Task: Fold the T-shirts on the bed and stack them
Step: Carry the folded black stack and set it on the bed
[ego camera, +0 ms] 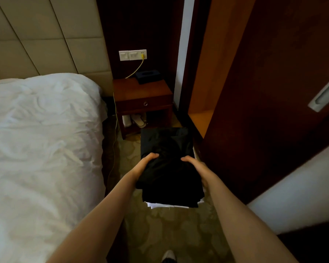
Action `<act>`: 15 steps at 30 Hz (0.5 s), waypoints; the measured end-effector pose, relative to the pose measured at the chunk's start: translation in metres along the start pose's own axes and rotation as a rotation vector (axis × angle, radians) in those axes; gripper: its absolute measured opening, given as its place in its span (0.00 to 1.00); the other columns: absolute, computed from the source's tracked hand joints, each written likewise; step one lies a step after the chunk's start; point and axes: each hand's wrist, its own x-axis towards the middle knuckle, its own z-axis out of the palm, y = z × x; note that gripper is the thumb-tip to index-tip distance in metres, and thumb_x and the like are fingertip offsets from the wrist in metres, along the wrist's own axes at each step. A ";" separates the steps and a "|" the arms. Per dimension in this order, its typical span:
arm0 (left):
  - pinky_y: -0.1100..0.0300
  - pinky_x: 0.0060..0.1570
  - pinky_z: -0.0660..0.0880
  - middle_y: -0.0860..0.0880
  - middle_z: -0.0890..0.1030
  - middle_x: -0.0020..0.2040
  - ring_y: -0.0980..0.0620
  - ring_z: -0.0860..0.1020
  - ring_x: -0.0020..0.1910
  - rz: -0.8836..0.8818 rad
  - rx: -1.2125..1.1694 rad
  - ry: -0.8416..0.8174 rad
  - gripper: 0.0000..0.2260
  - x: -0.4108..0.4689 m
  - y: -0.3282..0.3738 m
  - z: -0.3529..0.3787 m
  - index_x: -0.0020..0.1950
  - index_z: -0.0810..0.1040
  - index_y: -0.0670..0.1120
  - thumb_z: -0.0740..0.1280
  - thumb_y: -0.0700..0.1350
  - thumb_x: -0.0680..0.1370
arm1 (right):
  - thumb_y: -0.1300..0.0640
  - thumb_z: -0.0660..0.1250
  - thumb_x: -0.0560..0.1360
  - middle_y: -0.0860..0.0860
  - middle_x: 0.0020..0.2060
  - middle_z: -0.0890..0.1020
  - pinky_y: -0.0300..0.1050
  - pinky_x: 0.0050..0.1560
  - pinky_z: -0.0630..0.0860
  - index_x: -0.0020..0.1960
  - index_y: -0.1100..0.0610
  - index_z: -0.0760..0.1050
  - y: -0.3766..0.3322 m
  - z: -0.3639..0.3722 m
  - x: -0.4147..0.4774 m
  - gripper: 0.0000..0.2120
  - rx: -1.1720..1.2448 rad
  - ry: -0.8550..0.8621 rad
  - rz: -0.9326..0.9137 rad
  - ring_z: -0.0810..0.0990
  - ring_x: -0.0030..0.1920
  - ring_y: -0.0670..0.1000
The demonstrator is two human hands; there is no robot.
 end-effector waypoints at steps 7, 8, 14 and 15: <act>0.56 0.42 0.72 0.40 0.78 0.51 0.45 0.78 0.47 0.035 0.009 0.004 0.26 0.059 0.055 0.016 0.64 0.70 0.39 0.68 0.53 0.72 | 0.51 0.70 0.72 0.53 0.47 0.80 0.42 0.45 0.75 0.65 0.60 0.72 -0.058 -0.020 0.057 0.24 -0.007 -0.007 -0.014 0.79 0.48 0.53; 0.56 0.42 0.72 0.40 0.78 0.52 0.45 0.78 0.47 0.028 0.008 0.003 0.27 0.069 0.063 0.019 0.65 0.70 0.39 0.68 0.53 0.72 | 0.51 0.69 0.73 0.53 0.46 0.80 0.42 0.45 0.75 0.65 0.59 0.72 -0.066 -0.023 0.066 0.23 -0.007 -0.013 -0.018 0.79 0.47 0.52; 0.57 0.42 0.72 0.41 0.78 0.52 0.46 0.78 0.47 0.034 0.040 -0.036 0.36 0.119 0.106 0.024 0.65 0.71 0.39 0.70 0.56 0.61 | 0.52 0.69 0.73 0.52 0.45 0.79 0.43 0.50 0.74 0.57 0.56 0.74 -0.107 -0.036 0.114 0.14 0.008 -0.003 -0.001 0.78 0.46 0.51; 0.57 0.42 0.72 0.41 0.79 0.51 0.46 0.78 0.46 0.032 0.037 -0.054 0.35 0.130 0.115 0.025 0.64 0.71 0.39 0.69 0.55 0.62 | 0.52 0.69 0.73 0.52 0.45 0.79 0.45 0.53 0.74 0.55 0.55 0.74 -0.114 -0.037 0.126 0.13 0.011 0.005 0.005 0.78 0.46 0.51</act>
